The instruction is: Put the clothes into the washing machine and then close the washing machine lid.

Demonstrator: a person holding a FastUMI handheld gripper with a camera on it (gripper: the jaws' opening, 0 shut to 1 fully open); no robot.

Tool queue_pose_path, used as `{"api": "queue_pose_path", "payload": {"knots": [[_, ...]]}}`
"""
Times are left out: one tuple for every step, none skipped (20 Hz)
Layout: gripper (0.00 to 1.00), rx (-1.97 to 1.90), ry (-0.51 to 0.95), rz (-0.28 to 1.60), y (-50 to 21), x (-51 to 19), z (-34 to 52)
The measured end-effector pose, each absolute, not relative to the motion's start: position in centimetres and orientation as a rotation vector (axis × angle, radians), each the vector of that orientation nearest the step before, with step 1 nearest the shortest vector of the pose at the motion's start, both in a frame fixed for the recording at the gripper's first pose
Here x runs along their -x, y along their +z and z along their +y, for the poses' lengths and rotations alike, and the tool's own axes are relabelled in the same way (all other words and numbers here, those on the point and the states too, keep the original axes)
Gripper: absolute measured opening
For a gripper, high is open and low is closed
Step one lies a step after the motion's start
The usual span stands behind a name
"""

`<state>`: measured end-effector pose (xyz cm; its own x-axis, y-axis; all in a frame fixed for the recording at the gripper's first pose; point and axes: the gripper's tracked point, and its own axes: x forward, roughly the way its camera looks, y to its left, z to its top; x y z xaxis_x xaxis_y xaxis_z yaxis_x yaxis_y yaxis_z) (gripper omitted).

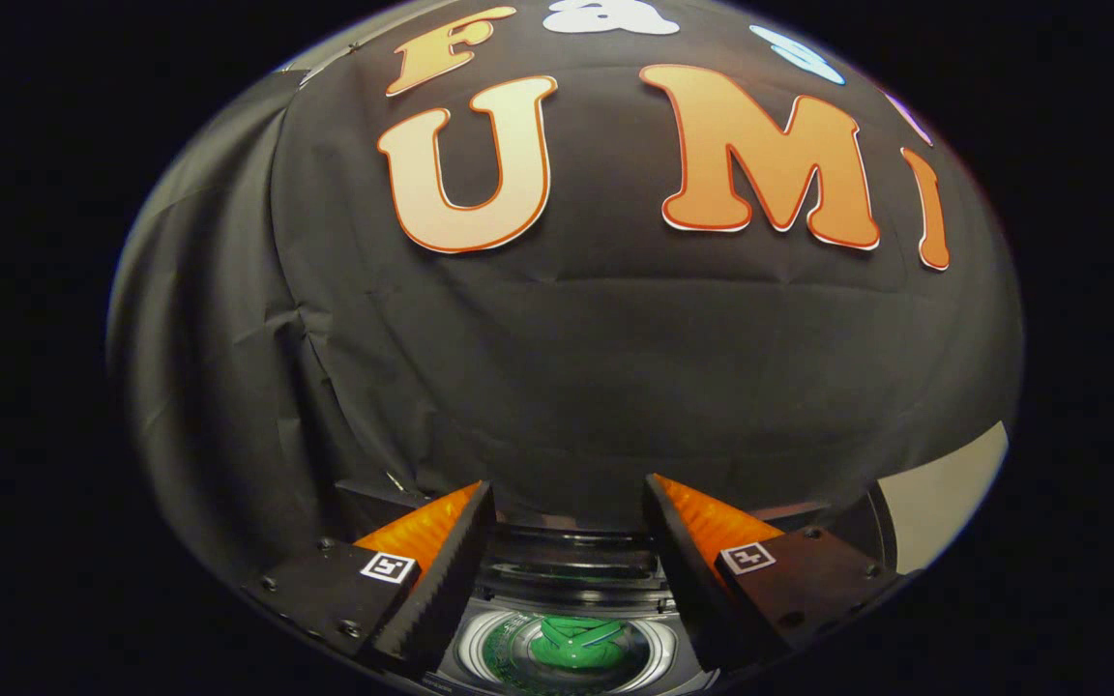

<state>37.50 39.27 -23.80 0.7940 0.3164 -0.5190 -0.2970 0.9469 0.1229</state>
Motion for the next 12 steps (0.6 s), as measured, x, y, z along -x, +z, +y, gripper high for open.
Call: {"api": "queue_pose_path", "payload": {"knots": [[0.99, -0.034, 0.33, 0.57, -24.1, -38.1, 39.3], [0.99, -0.031, 0.324, 0.576, -24.6, -38.6, 39.4], [0.99, -0.03, 0.322, 0.59, -25.2, -39.1, 39.3], [0.99, -0.032, 0.32, 0.597, -25.8, -39.6, 39.4], [0.99, -0.032, 0.314, 0.611, -26.3, -39.8, 39.3], [0.99, -0.035, 0.311, 0.622, -26.7, -40.1, 39.3], [0.99, -0.044, 0.31, 0.627, -26.9, -40.2, 39.3], [0.99, -0.061, 0.301, 0.614, -26.7, -40.2, 39.2], [0.99, -0.053, 0.291, 0.617, -26.9, -40.1, 39.0], [0.99, -0.045, 0.288, 0.607, -26.9, -40.1, 39.1], [0.99, -0.044, 0.281, 0.606, -27.0, -40.1, 39.1], [0.99, -0.041, 0.279, 0.606, -27.0, -39.8, 39.0]]}}
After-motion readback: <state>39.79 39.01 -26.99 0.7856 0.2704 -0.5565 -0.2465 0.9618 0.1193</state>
